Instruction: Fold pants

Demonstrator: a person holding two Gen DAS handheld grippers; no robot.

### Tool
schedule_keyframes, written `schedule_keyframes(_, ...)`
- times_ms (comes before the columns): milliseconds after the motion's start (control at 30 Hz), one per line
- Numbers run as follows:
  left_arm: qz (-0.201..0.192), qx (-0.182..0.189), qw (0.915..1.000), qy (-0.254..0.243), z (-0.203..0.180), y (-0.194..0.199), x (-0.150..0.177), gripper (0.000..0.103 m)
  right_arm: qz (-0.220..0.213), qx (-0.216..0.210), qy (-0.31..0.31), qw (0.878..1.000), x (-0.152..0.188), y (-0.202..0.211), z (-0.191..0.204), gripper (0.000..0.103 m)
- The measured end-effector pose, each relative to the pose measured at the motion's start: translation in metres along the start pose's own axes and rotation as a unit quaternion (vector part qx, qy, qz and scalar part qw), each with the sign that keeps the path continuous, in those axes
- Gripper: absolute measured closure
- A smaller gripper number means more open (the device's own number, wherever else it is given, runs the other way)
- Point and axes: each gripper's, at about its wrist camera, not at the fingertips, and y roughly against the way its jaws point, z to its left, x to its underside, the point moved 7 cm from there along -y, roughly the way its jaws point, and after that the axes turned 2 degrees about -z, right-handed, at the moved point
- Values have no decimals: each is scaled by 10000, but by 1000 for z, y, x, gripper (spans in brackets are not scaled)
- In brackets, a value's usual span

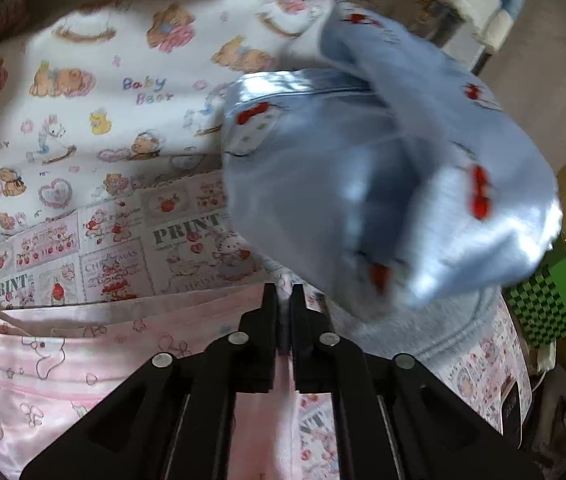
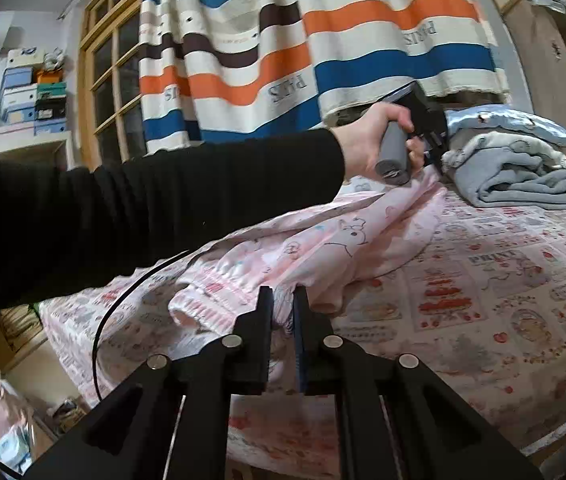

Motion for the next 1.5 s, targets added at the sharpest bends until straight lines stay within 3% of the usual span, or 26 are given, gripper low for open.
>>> schedule_keyframes(67,-183,-117,9998,-50,10,4,-5,76,27,-8,-114,9999,-1,-1,-3,87)
schedule_keyframes(100,-308,-175,9993,-95,14,9,-7,69,57,16,-126,9999,-1,-1,-3,76)
schedule_keyframes(167,-499,-173,9984,-194,21,26,-5,62,-17,139,-89,9999,-3,1,-5,56)
schedule_keyframes(200,-558,-138,9981,-232,23,37,-2,60,-123,213,-82,9997,-4,5,-7,52)
schedule_keyframes(333,-829,-32,9963,-226,35,92,20,57,-210,323,175,9991,-7,14,-10,52)
schedule_keyframes(467,-1237,-353,9904,-510,47,157,66,53,-41,696,256,9972,-4,19,-30,52)
schedule_keyframes(533,-1428,-659,9855,-639,60,187,93,53,253,880,186,9956,0,15,-45,57)
schedule_keyframes(567,-1521,-712,9834,-682,62,198,108,53,353,876,122,9955,1,13,-50,65)
schedule_keyframes(633,-1663,-950,9785,-773,67,216,137,53,526,790,-65,9955,2,7,-59,70)
schedule_keyframes(733,-2192,-1390,9625,-789,72,248,180,53,686,517,-27,9963,4,-3,-57,79)
schedule_keyframes(800,-2682,-1788,9448,-589,79,273,204,55,834,281,155,9960,8,-10,-46,87)
schedule_keyframes(933,-3288,-2574,9066,-612,84,302,240,56,935,15,379,9949,13,-14,-24,88)
schedule_keyframes(1000,-3498,-2661,8956,-692,81,308,257,56,954,-27,406,9946,13,-13,-18,88)
schedule_keyframes(1067,-3534,-2622,8948,-749,75,303,273,56,897,-18,444,9950,8,-11,-14,88)
schedule_keyframes(1167,-3483,-2223,9079,-703,65,290,295,56,826,-50,447,9956,-1,-12,-12,88)
schedule_keyframes(1267,-3723,-2088,9007,-813,54,286,312,59,775,-291,262,9962,-19,-19,-11,88)
schedule_keyframes(1333,-3696,-2075,9005,-973,47,282,320,59,804,-576,124,9950,-30,-28,-8,88)
schedule_keyframes(1400,-3609,-2019,9052,-979,43,278,328,59,898,-934,-43,9916,-36,-38,-4,88)
schedule_keyframes(1500,-3423,-1707,9189,-970,38,268,337,59,1137,-1132,-99,9870,-36,-58,2,88)
